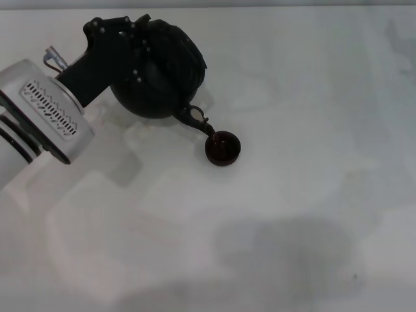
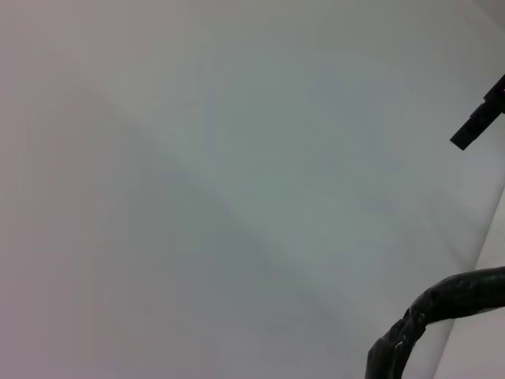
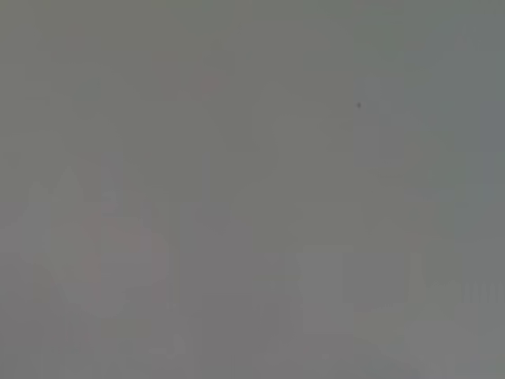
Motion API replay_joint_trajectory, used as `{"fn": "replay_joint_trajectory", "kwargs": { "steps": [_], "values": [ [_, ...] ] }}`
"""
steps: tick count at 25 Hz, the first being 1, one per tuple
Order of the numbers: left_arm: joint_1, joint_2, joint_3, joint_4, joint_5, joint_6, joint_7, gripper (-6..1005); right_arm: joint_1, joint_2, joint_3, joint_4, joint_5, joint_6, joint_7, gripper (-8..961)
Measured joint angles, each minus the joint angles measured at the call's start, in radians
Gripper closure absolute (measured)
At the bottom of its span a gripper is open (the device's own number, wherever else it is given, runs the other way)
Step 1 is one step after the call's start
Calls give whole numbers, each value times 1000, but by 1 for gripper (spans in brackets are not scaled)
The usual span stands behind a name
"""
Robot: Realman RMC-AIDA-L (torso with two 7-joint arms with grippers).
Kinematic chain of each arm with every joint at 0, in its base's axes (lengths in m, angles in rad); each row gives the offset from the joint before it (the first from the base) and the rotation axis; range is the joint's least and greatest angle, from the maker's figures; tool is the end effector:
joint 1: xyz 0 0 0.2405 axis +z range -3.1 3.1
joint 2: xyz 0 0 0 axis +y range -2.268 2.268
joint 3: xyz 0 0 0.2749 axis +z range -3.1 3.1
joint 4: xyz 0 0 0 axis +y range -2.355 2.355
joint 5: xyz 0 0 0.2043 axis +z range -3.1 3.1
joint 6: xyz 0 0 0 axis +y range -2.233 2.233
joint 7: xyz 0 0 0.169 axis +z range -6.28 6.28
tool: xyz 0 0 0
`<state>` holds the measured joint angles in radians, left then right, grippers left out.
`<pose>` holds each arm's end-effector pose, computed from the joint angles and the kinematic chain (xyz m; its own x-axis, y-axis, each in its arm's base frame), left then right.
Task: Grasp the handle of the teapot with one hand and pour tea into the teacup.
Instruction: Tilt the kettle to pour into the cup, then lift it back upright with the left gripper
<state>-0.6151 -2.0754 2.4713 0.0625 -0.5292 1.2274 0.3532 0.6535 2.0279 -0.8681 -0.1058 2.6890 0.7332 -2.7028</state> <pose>-0.2577 0.3758 -0.0758 0.8829 -0.4597 0.0958 -0.1332 -0.4407 -0.8877 0.3570 0.4443 0.0241 0.6022 -0.1615 -0.7818 -0.7882 0.0356 -0.6144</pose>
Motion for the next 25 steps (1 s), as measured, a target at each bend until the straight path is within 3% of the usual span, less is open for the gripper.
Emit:
{"fn": "replay_joint_trajectory", "kwargs": {
  "steps": [12, 25],
  "values": [
    [4, -1, -7, 19, -7, -3, -4, 909, 0, 0, 14, 0, 0, 0, 0, 124],
    [35, -4, -11, 38, -99, -42, -203, 900, 3, 0, 14, 0, 0, -1, 0, 125]
  ]
}}
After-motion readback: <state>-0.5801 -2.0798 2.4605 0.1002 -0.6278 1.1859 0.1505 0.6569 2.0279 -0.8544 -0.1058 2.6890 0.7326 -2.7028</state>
